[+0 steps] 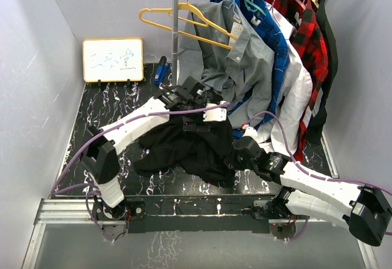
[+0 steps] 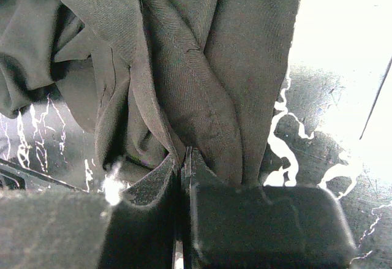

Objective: Place the shirt on the hanger

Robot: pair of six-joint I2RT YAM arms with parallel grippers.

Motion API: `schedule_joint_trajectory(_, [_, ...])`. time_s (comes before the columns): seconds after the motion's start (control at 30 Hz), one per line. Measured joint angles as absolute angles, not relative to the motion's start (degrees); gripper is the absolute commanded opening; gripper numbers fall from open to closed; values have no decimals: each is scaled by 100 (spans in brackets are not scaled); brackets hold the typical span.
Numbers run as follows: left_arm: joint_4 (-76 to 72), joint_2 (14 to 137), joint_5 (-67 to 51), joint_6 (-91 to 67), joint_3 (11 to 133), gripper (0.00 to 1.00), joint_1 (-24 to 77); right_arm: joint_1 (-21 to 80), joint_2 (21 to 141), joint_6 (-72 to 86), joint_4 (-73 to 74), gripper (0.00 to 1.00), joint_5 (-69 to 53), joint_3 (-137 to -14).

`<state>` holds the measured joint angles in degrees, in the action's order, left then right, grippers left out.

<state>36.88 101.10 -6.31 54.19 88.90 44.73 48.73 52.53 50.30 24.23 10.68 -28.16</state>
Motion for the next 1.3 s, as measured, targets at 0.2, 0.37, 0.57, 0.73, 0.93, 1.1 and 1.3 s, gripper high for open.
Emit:
schedule_joint_trajectory(0.2, [4379,9730,-1678,6084,8665,78,4239,4873,5253,5030,2421,0,1066,-2816])
schedule_joint_trajectory(0.37, [4731,9749,-2051,6473,8383,67,4185,4873,5153,5039,2416,0,1059,-2749])
schedule_joint_trajectory(0.57, [4716,9950,-2224,6584,8412,59,4185,4873,5124,5057,2418,0,1057,-2724])
schedule_joint_trajectory(0.73, [4578,10127,-2255,6539,8464,56,4189,4873,5124,5063,2418,0,1059,-2724])
schedule_joint_trajectory(0.93, [4222,10291,-2224,6453,8355,54,4248,4869,5087,5074,2418,0,1059,-2720])
schedule_joint_trajectory(1.1, [4014,10416,-2115,6453,8173,47,4298,4869,5087,5074,2418,0,1059,-2720])
schedule_joint_trajectory(1.3, [3887,10600,-1970,6460,8162,38,4303,4862,5087,5072,2414,0,1057,-2716])
